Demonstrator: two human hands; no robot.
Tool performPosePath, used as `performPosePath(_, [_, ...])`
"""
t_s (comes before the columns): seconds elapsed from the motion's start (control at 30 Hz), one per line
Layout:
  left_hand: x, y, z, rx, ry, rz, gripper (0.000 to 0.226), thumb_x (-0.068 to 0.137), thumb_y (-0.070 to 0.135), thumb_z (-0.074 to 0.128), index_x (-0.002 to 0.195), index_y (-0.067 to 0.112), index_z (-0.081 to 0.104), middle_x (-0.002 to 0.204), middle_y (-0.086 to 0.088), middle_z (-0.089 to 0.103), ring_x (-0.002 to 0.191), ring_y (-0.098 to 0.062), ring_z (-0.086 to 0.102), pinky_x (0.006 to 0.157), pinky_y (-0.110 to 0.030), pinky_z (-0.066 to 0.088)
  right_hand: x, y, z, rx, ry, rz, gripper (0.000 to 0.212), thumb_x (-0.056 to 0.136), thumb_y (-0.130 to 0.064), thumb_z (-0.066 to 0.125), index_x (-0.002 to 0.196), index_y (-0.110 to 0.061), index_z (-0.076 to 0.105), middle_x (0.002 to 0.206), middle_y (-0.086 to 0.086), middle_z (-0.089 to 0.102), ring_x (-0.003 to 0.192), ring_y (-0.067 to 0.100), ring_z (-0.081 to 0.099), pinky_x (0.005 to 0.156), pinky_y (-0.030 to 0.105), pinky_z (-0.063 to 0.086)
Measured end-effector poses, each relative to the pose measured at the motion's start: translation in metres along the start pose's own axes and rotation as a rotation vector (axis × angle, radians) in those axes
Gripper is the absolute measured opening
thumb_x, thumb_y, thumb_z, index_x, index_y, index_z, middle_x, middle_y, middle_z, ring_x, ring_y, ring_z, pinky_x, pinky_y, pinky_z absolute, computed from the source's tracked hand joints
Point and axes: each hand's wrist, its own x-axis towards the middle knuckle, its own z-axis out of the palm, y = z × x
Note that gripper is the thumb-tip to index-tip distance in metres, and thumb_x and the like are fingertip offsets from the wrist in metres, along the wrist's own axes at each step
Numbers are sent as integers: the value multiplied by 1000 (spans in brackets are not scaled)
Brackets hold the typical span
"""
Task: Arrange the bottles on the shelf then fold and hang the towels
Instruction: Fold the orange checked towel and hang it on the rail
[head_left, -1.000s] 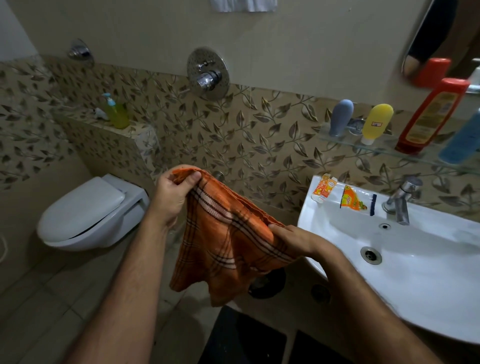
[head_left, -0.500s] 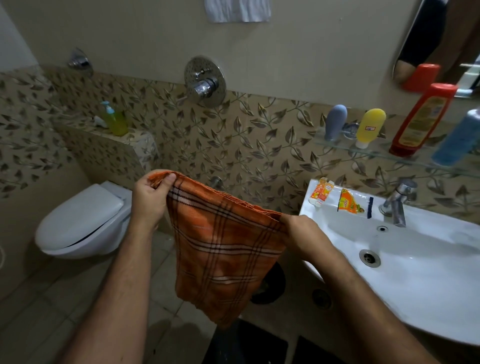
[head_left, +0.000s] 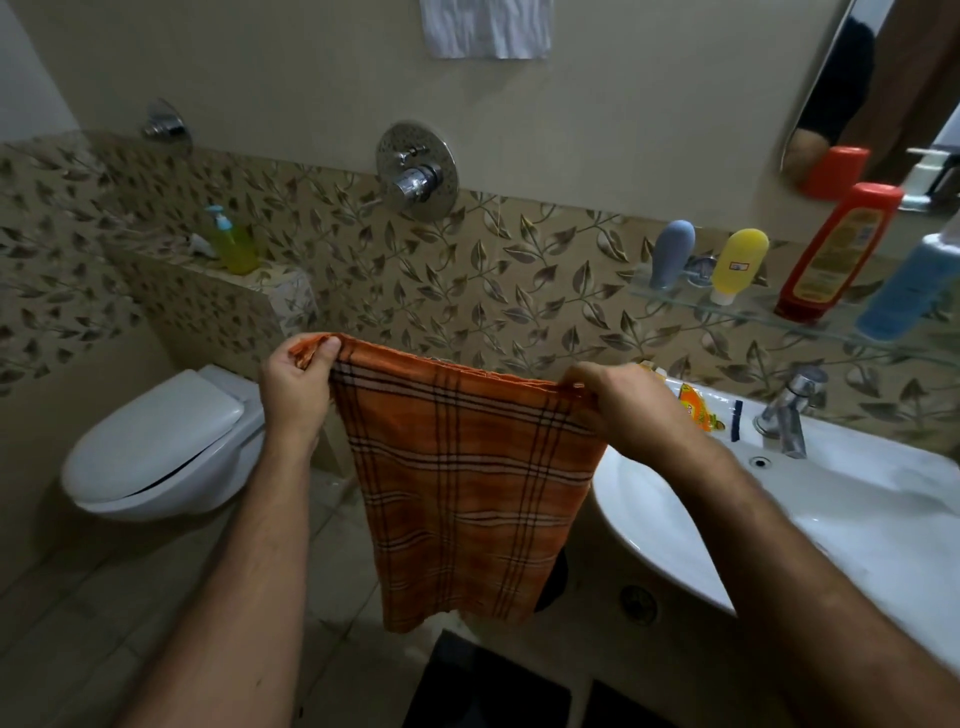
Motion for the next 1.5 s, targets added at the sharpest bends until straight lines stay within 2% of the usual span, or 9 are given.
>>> performPosePath(0.2, [7,10,2,-42,-70,42,4,89,25,67,87,29,69,78,16,69,74,9,64,69,-9,50,23,4,-24,21,77,196,29,82,-23,71,109,-15,63,93,3,68,87,24,66,72,44,58])
performPosePath(0.33, [7,22,11,-53,-158,101,10,90,28,67,83,35,69,78,20,71,76,5,65,70,-11,51,42,6,-29,-44,-31,331,4,82,-20,71,79,-18,70,86,1,69,81,20,64,72,40,60])
performPosePath(0.4, [8,26,15,-45,-170,127,3,90,29,67,88,31,69,80,15,70,78,4,65,71,-11,50,45,5,-28,-54,-40,343,18,84,-18,69,67,-23,65,84,1,68,82,22,65,75,40,59])
performPosePath(0.6, [17,29,16,-44,-189,149,5,92,25,66,92,21,68,83,10,68,76,3,64,71,-14,51,45,7,-26,-70,-35,325,23,82,-21,68,63,-28,59,79,-2,62,86,23,61,73,39,56])
performPosePath(0.73, [19,31,17,-51,-176,155,4,91,24,66,91,21,68,83,11,68,75,6,64,70,-10,49,43,10,-14,-209,-146,329,14,86,-28,62,73,-24,58,76,-3,56,79,17,50,84,42,34])
performPosePath(0.9, [20,32,10,-70,-169,141,15,91,22,67,81,33,66,75,20,70,74,9,64,66,-6,47,38,31,-2,262,-232,360,7,86,-13,66,92,-17,66,92,4,67,85,19,65,77,37,57])
performPosePath(1.0, [23,26,2,-55,-143,96,14,91,26,67,80,35,67,76,18,69,75,7,64,69,-11,49,36,42,6,377,-236,322,7,88,-15,67,84,-12,70,80,2,68,72,12,61,60,23,45])
performPosePath(1.23, [38,13,-21,-95,-43,-10,11,87,29,69,81,37,72,77,17,73,73,2,67,68,-19,53,37,39,4,903,137,180,9,91,-13,66,88,-15,73,79,0,76,77,9,70,73,24,53])
performPosePath(1.5, [58,34,-9,-224,-51,-95,19,96,28,57,82,18,65,74,5,73,77,-13,71,64,-27,56,74,6,-57,1012,263,66,19,102,-18,50,84,-14,58,77,6,61,70,16,60,66,30,53])
